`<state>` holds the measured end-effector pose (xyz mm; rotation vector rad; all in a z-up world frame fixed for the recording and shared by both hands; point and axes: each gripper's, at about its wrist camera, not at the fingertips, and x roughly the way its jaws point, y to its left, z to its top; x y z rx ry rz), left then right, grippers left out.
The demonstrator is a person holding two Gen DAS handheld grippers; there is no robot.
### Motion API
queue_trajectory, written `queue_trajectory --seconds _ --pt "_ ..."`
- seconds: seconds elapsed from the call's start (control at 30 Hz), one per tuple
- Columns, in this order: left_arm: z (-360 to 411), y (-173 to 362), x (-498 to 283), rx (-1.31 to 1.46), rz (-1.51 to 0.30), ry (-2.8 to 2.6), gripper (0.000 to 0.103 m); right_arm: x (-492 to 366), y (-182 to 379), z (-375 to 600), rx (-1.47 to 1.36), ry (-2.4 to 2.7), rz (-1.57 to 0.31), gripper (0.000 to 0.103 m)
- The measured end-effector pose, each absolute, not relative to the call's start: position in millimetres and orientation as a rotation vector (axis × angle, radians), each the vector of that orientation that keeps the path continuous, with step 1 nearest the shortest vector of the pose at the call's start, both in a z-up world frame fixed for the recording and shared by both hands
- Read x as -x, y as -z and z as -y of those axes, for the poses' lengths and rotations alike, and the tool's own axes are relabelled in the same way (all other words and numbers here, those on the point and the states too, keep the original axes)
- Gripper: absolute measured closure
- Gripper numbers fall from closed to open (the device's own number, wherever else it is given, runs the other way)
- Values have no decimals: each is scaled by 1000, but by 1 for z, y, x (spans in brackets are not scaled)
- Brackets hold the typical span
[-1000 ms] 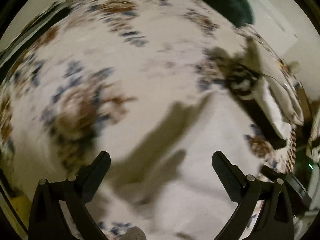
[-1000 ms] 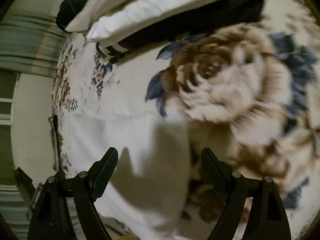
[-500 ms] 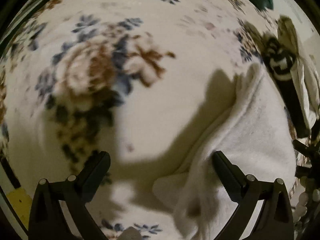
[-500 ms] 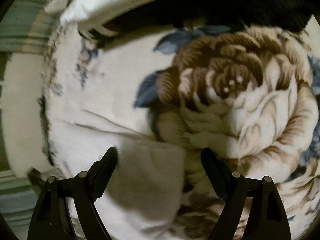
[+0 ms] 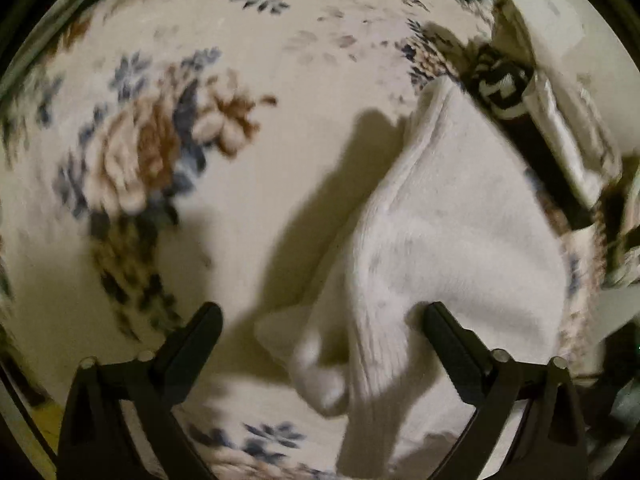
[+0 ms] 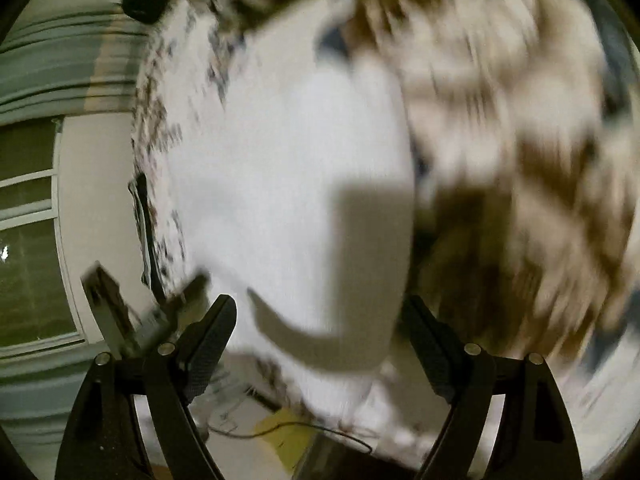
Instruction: Fold small clothes
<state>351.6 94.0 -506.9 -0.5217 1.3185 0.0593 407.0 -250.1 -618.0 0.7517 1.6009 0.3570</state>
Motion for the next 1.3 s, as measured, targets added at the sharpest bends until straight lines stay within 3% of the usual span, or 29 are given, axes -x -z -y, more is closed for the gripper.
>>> queue_trajectory --seconds 0.07,0.1,0.13,0.17,0.2,0.23,0.43,0.6,0.77,0.83,0.87,0.9,0.93,0.97,1.0,1.27,1.3 --pt "-92 507 -344 589 -1306 -7 50 -382 633 242 -808 -317 -1626 20" --pt "-86 504 -342 595 -1304 16 78 -373 639 238 -828 -298 -1636 33" --pt "-81 504 -342 565 -1299 15 81 -364 647 234 -868 -278 -1649 43" --pt "-75 498 -342 540 -1279 23 85 -360 652 230 -894 -265 -1649 60" --pt "-74 496 -344 528 -1270 32 87 -355 654 228 -911 -236 -1635 70" --pt "-73 493 -344 521 -1264 40 88 -351 652 226 -921 -211 -1604 74" --pt "-95 479 -343 486 -1257 97 89 -332 611 202 -759 -193 -1539 85" --pt "-112 535 -348 453 -1361 106 89 -322 635 188 -688 -107 -1587 87" --pt "-114 534 -363 448 -1378 207 84 -322 663 176 -660 -91 -1624 80" --pt "-115 521 -365 457 -1374 261 76 -322 651 180 -679 -123 -1605 67" --pt "-115 514 -366 452 -1372 266 72 -322 643 183 -679 -134 -1593 54" --pt "-116 508 -367 445 -1364 262 62 -322 634 188 -680 -129 -1569 41" --pt "-117 501 -370 444 -1347 264 46 -317 622 197 -695 -126 -1529 34" --pt "-118 492 -376 452 -1316 278 39 -316 612 207 -727 -128 -1483 22" --pt "-118 487 -383 466 -1288 285 36 -318 607 212 -743 -121 -1459 18" --pt "-96 522 -483 580 -1289 428 39 -359 620 240 -792 -26 -1359 18" --pt "-94 524 -488 584 -1278 451 67 -363 623 244 -797 -25 -1358 18"
